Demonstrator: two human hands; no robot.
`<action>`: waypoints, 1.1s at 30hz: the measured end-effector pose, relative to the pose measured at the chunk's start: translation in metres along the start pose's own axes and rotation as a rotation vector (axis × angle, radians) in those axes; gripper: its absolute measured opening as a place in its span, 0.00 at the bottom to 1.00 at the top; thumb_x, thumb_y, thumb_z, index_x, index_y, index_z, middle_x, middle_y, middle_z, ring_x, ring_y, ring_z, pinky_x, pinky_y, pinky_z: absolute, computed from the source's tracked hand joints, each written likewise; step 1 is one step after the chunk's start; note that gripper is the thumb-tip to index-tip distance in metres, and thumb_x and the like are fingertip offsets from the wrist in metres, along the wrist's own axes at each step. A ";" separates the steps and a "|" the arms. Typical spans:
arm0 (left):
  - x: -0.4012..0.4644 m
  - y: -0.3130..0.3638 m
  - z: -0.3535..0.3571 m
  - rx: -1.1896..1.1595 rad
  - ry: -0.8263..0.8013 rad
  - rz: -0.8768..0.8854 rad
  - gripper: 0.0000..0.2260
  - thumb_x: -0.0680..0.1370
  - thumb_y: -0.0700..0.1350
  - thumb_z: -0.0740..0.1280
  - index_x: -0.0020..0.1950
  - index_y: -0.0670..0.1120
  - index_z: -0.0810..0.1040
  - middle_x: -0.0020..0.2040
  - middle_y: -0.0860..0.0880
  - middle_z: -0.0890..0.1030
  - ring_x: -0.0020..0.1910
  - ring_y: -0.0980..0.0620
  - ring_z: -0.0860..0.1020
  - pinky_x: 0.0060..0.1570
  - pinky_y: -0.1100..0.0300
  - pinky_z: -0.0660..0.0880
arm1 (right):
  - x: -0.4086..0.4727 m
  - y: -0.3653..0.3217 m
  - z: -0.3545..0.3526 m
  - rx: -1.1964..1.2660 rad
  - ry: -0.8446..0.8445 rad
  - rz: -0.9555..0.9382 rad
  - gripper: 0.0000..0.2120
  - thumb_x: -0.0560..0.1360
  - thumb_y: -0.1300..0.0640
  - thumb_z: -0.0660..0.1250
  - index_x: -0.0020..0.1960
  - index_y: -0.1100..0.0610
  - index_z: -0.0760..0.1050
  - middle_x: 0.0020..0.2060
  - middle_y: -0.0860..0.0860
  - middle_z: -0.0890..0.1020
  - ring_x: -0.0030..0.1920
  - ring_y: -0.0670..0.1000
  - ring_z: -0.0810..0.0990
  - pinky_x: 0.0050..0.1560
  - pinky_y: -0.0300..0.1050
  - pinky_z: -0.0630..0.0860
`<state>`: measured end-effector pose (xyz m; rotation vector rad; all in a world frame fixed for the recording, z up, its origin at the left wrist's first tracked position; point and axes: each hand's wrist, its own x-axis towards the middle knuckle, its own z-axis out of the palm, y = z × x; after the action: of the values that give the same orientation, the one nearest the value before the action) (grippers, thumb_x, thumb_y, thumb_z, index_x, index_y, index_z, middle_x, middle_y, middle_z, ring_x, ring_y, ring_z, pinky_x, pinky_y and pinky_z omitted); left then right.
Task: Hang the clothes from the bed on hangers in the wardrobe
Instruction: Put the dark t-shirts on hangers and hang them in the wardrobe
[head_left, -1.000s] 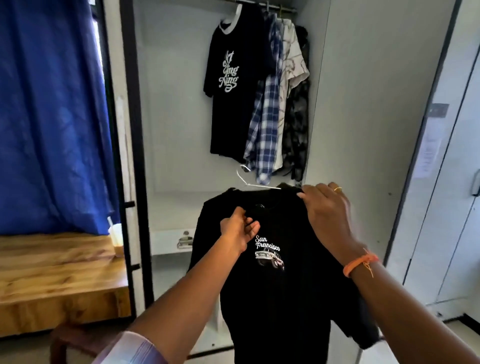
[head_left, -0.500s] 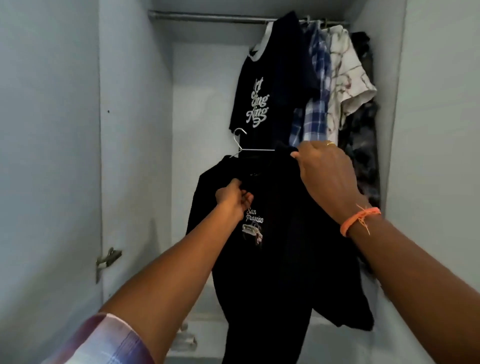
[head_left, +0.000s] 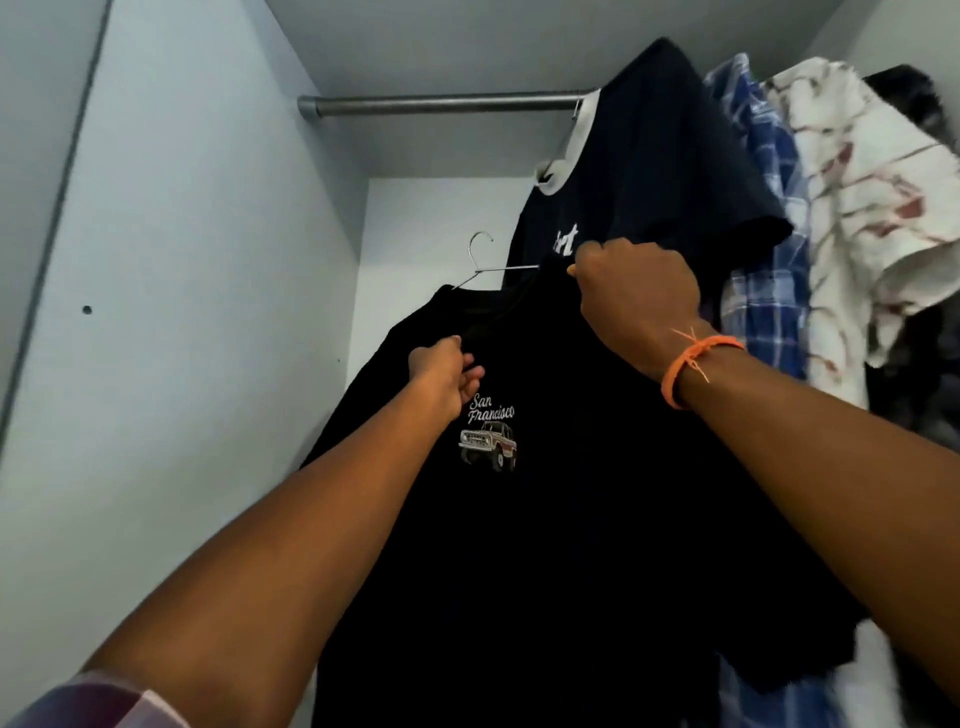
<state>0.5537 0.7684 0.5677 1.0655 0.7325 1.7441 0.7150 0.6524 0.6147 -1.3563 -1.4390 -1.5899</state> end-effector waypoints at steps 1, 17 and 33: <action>0.015 0.003 0.003 0.017 -0.029 0.020 0.09 0.82 0.44 0.60 0.59 0.44 0.75 0.42 0.49 0.78 0.35 0.53 0.78 0.29 0.61 0.72 | 0.011 -0.004 0.010 -0.017 0.010 0.006 0.08 0.82 0.63 0.58 0.49 0.64 0.74 0.43 0.61 0.81 0.40 0.66 0.80 0.34 0.52 0.66; 0.161 0.091 0.077 0.165 -0.545 0.374 0.07 0.83 0.43 0.57 0.52 0.49 0.75 0.46 0.52 0.76 0.47 0.53 0.74 0.41 0.56 0.74 | 0.212 -0.012 0.098 -0.285 0.175 0.190 0.13 0.79 0.66 0.59 0.58 0.67 0.78 0.55 0.65 0.80 0.56 0.69 0.79 0.51 0.59 0.76; 0.161 0.113 0.071 0.227 -0.638 0.436 0.05 0.83 0.44 0.61 0.51 0.47 0.76 0.42 0.51 0.76 0.38 0.54 0.76 0.35 0.60 0.78 | 0.250 -0.004 0.070 -0.421 0.207 0.226 0.10 0.78 0.66 0.61 0.55 0.67 0.79 0.51 0.65 0.81 0.52 0.68 0.80 0.41 0.53 0.71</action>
<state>0.5418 0.8747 0.7475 1.9280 0.3047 1.5357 0.6562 0.7687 0.8391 -1.4686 -0.8240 -1.8808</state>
